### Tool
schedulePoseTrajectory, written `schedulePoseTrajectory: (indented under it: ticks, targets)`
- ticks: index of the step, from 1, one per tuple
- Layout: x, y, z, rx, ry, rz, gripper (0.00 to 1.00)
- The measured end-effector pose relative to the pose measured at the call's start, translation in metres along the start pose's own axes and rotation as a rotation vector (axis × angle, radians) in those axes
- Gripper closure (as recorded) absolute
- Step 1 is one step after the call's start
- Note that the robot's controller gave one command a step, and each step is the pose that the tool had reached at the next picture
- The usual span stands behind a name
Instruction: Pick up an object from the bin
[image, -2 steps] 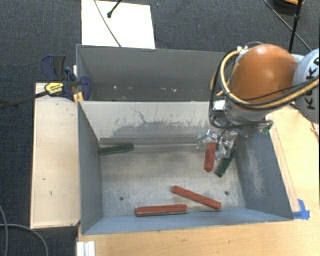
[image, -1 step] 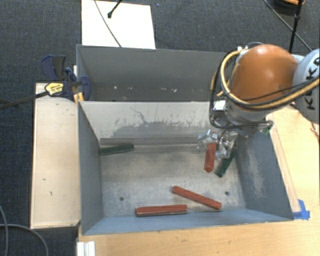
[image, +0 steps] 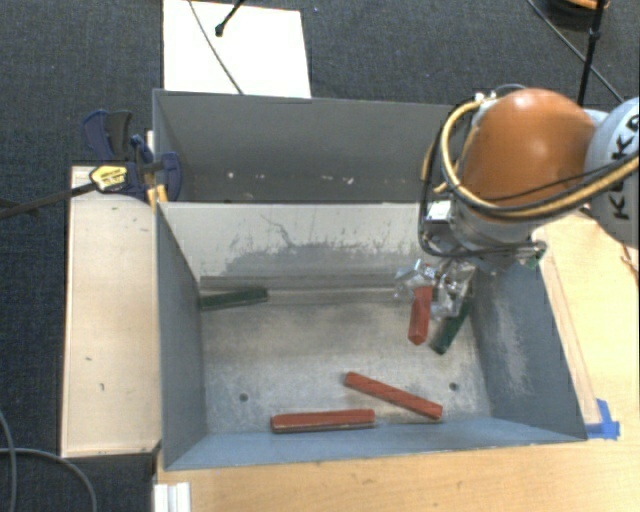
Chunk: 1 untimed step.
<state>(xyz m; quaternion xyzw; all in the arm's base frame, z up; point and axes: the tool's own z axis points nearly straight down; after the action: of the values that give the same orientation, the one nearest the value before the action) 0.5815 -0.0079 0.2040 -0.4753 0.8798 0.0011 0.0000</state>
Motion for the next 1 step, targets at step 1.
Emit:
schedulePoseTrajectory:
  ticks: [1]
  targets:
    - [0.0000,0.0000,0.0000,0.000,0.000,0.002,1.00]
